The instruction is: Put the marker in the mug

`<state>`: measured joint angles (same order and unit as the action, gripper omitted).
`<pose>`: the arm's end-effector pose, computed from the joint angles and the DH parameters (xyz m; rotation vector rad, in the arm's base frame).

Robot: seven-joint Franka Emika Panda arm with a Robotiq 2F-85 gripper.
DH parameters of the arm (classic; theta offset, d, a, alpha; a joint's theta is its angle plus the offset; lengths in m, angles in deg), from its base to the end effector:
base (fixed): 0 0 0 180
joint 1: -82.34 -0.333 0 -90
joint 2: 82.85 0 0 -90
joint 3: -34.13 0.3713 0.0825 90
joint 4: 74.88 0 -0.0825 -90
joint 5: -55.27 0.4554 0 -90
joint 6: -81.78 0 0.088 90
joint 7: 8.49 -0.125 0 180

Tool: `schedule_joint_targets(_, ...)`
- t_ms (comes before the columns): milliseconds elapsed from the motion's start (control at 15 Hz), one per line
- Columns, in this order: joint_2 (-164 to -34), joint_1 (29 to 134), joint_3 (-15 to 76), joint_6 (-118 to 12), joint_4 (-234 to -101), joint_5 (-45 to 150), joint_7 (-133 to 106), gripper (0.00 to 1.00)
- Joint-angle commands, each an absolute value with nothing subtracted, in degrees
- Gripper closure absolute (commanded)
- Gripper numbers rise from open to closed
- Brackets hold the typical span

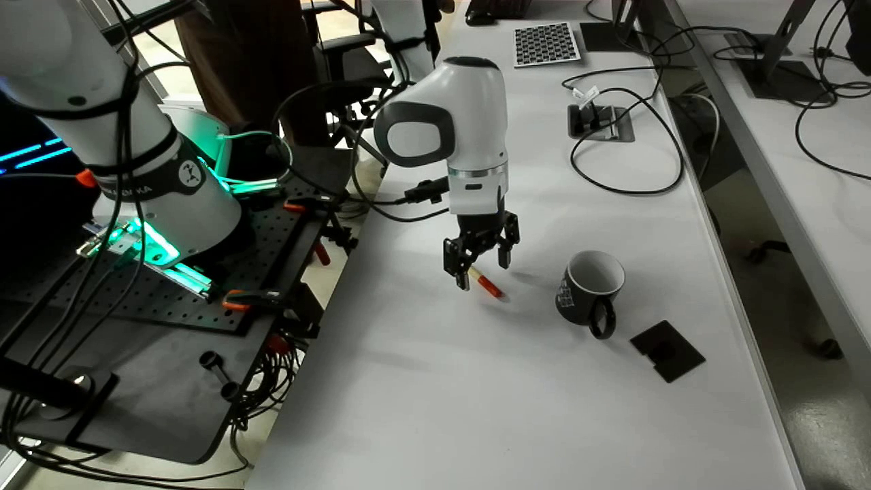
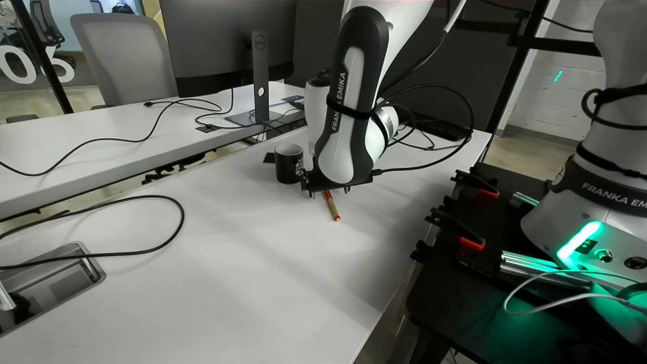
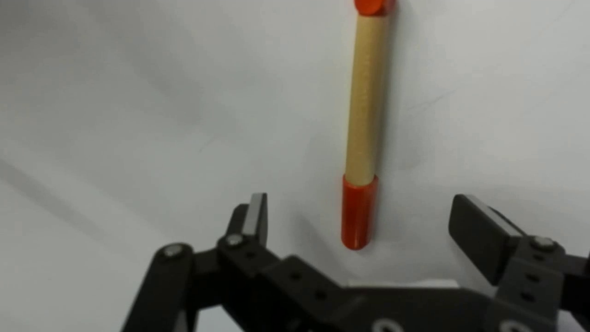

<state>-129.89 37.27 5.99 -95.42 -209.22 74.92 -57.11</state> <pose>0.5148 0.0730 -0.0001 2.6819 -1.0641 0.3486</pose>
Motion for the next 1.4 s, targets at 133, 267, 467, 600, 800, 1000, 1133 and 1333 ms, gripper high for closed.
schedule_joint_targets(133,-132.49,37.64,5.99,-95.48,-207.17,74.95,-58.69,0.00)
schedule_joint_targets(267,-132.25,38.40,6.40,-95.54,-207.28,75.25,-59.10,0.00)
schedule_joint_targets(467,-131.67,39.78,7.09,-95.69,-207.47,75.46,-59.79,0.25)
schedule_joint_targets(600,-131.59,40.52,7.44,-95.74,-207.40,75.40,-60.25,0.34)
schedule_joint_targets(800,-131.60,41.27,7.68,-95.86,-207.04,75.32,-60.62,0.57)
schedule_joint_targets(1000,-131.54,41.79,7.91,-95.89,-206.87,75.29,-61.08,0.80)
schedule_joint_targets(1133,-131.20,42.08,7.94,-95.85,-206.99,75.28,-61.24,0.95)
schedule_joint_targets(1333,-130.76,42.74,8.28,-96.10,-207.07,75.35,-61.49,0.95)
